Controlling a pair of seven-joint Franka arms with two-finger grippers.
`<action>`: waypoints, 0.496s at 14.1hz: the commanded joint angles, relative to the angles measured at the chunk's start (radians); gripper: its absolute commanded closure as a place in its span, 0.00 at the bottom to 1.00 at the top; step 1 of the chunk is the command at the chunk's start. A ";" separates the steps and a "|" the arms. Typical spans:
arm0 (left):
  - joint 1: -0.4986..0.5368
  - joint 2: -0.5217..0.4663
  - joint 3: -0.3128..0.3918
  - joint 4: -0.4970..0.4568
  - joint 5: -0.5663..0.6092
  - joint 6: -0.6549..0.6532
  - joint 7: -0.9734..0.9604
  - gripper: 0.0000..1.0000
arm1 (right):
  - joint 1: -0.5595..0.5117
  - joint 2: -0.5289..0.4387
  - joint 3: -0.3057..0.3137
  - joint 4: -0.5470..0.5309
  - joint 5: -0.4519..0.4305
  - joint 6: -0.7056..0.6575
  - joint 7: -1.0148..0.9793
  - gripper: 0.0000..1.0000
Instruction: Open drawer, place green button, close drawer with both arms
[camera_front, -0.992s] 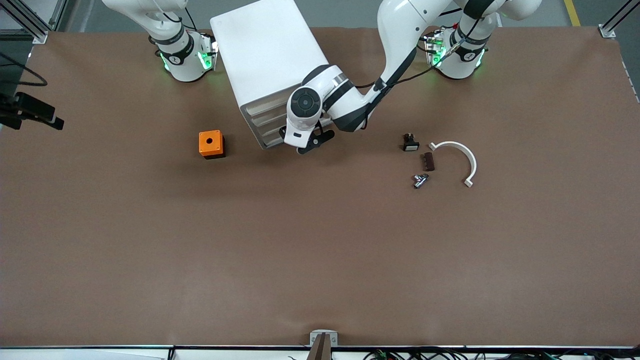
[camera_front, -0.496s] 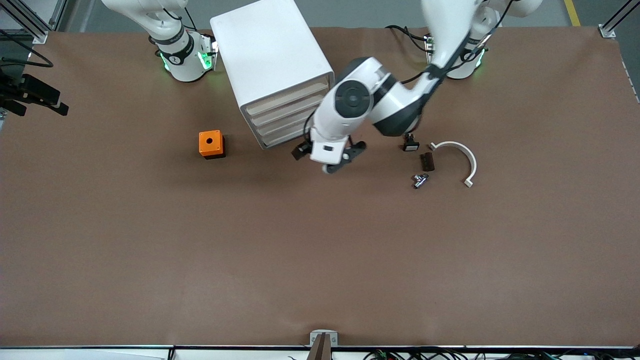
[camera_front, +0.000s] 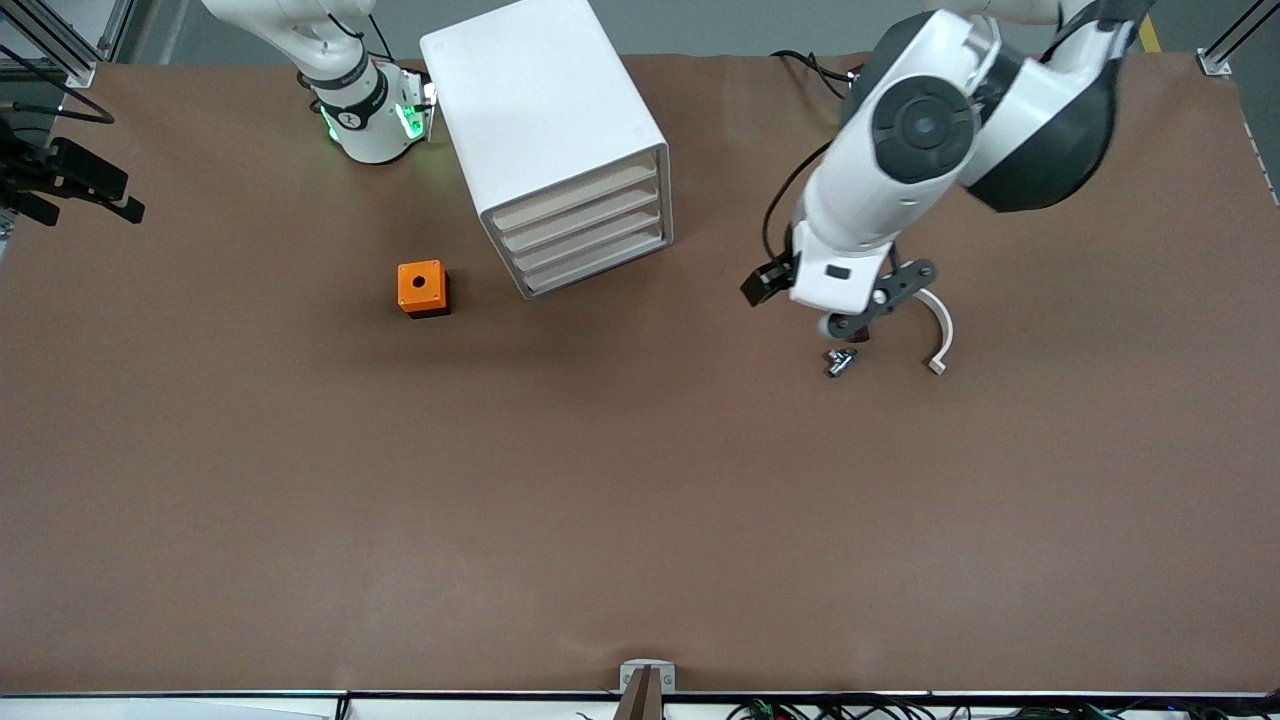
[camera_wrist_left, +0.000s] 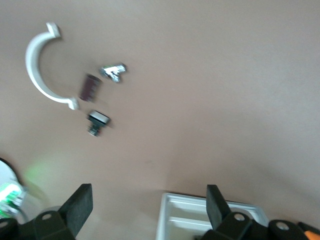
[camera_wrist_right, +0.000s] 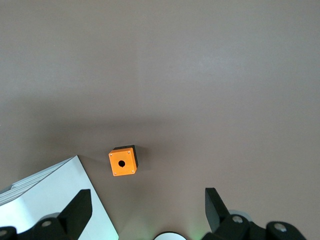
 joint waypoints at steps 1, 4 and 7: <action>0.070 -0.056 -0.005 -0.021 0.025 -0.066 0.131 0.00 | 0.017 -0.031 -0.016 -0.032 -0.012 0.018 0.005 0.00; 0.155 -0.093 -0.004 -0.024 0.085 -0.158 0.315 0.00 | 0.035 -0.030 -0.014 -0.030 -0.083 0.027 -0.010 0.00; 0.290 -0.172 -0.027 -0.076 0.090 -0.189 0.508 0.00 | 0.040 -0.030 -0.017 -0.030 -0.087 0.027 -0.012 0.00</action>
